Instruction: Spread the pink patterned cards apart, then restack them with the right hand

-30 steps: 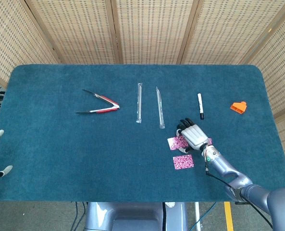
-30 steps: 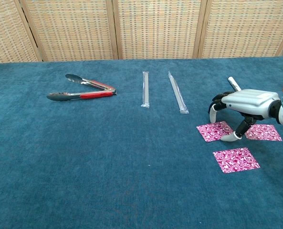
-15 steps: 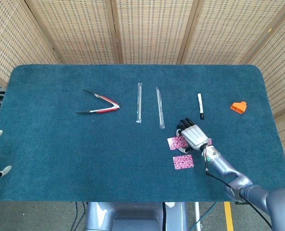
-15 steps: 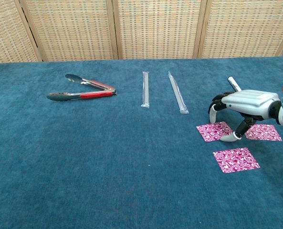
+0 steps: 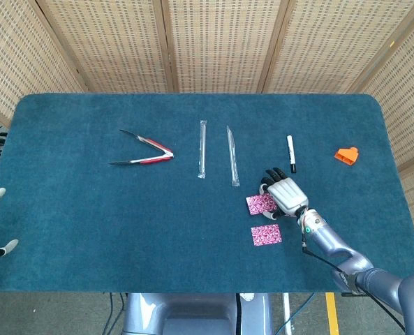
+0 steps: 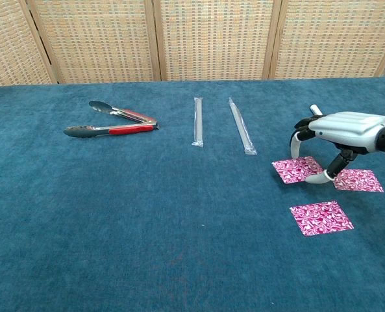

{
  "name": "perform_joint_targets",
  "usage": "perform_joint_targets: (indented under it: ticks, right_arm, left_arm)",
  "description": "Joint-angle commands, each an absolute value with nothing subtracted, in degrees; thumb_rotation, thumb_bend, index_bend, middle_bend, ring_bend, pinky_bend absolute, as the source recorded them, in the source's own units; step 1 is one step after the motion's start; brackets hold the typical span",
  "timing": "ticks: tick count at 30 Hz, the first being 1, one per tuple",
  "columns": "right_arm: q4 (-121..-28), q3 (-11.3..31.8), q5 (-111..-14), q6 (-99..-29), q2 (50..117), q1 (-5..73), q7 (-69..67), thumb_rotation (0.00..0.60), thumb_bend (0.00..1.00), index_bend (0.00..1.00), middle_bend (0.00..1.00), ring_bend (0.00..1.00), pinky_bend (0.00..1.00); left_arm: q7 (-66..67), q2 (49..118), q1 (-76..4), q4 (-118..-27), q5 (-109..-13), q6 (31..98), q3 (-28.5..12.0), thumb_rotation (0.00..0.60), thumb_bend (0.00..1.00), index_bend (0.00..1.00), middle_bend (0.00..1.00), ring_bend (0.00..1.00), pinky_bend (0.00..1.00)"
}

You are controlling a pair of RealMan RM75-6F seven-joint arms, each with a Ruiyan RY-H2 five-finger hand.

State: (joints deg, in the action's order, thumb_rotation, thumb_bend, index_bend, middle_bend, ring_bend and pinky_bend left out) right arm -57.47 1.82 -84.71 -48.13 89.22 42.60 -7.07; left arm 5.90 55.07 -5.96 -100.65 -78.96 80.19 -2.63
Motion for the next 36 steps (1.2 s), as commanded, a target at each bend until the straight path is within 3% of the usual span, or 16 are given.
perform_joint_targets:
  ticks: [1, 14, 36]
  right_arm:
    - [-58.6, 2.2, -83.9, -48.8, 87.8, 41.8, -6.1, 0.6, 0.35, 0.43, 0.23, 0.0, 0.0]
    - [-61.6, 1.5, -81.0, -50.7, 83.4, 37.4, -3.4, 0.6, 0.35, 0.43, 0.23, 0.0, 0.0]
    - [-55.2, 0.3, -81.2, -48.3, 85.6, 35.4, -5.4, 0.6, 0.33, 0.4, 0.2, 0.0, 0.0]
  left_arm:
    - [6.0, 55.2, -6.1, -100.7, -79.1, 80.1, -2.7, 0.579, 0.06, 0.04, 0.0, 0.0, 0.0]
    - [6.4, 55.6, -7.0, -101.2, -80.1, 79.5, -2.7, 0.579, 0.06, 0.04, 0.0, 0.0, 0.0]
    - [6.6, 55.2, -6.6, -101.6, -80.3, 79.9, -2.2, 0.579, 0.06, 0.04, 0.0, 0.0, 0.0]
